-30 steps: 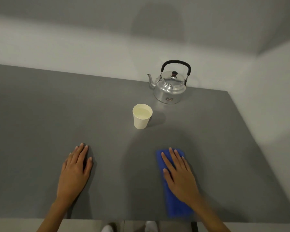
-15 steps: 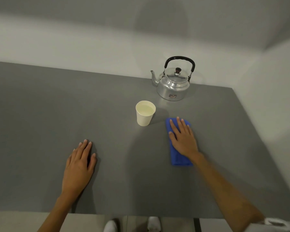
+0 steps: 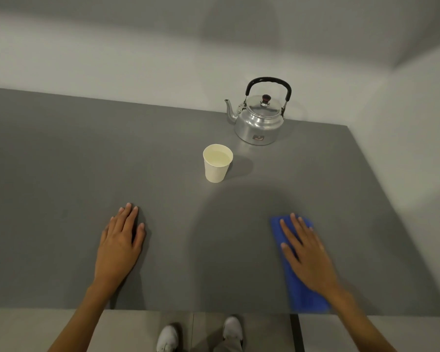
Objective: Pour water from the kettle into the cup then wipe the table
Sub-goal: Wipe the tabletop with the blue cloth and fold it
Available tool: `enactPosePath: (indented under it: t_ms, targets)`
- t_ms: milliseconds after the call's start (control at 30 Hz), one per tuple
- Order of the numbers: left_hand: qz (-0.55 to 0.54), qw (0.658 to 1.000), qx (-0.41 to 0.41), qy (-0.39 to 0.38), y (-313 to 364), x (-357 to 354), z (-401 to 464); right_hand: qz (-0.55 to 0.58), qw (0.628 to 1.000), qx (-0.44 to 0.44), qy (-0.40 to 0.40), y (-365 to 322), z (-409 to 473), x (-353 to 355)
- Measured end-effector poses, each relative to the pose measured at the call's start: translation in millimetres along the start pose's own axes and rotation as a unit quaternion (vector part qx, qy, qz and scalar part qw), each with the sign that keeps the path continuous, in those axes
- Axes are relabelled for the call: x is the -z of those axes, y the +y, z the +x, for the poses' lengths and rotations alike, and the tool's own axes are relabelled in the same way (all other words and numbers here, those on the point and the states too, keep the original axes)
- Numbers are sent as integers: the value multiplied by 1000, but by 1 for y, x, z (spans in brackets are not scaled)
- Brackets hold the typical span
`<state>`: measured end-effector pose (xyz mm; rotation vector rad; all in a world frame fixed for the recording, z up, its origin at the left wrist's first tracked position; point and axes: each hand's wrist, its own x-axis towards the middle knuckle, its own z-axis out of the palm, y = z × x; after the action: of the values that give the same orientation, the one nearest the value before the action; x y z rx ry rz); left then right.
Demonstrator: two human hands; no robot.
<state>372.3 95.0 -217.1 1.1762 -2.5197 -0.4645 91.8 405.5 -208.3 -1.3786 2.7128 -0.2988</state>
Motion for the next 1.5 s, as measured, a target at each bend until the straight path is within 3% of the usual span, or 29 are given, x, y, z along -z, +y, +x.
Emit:
enactPosePath:
  t_ms: [133, 267, 500, 667, 833, 1000, 1200, 1267, 1367, 1433, 1500]
  targets:
    - [1, 1000, 0, 0, -1, -1, 0, -1, 998, -61, 29, 10, 50, -2]
    - [3, 1000, -2, 2, -2, -1, 0, -9, 998, -68, 14, -32, 83, -17]
    - [0, 1000, -10, -5, -3, 0, -1, 9, 996, 87, -22, -148, 35, -38]
    - [-2, 1000, -10, -8, -4, 2, -1, 7, 990, 134, -50, -109, -35, -27]
    - [-13, 1000, -10, -5, -2, 2, -1, 11, 999, 41, -34, -63, 2, -10]
    - [-30, 1000, -7, -1, -2, 4, -1, -4, 999, -37, 10, -115, 74, -32]
    - [-60, 998, 23, -22, 5, 12, 2, 36, 999, 32, -4, -214, 86, -54]
    - [-60, 997, 38, -10, 18, 16, 2, 100, 991, 80, -34, -226, 78, -53]
    - [-64, 997, -31, 11, 60, 12, -8, 197, 978, 65, -13, -199, 62, -40]
    - [-51, 995, -82, -34, 91, -2, -16, 145, 989, 3, 10, -164, 51, -33]
    - [6, 992, -65, -110, 113, -23, -15, 84, 996, -29, -18, -135, 43, -28]
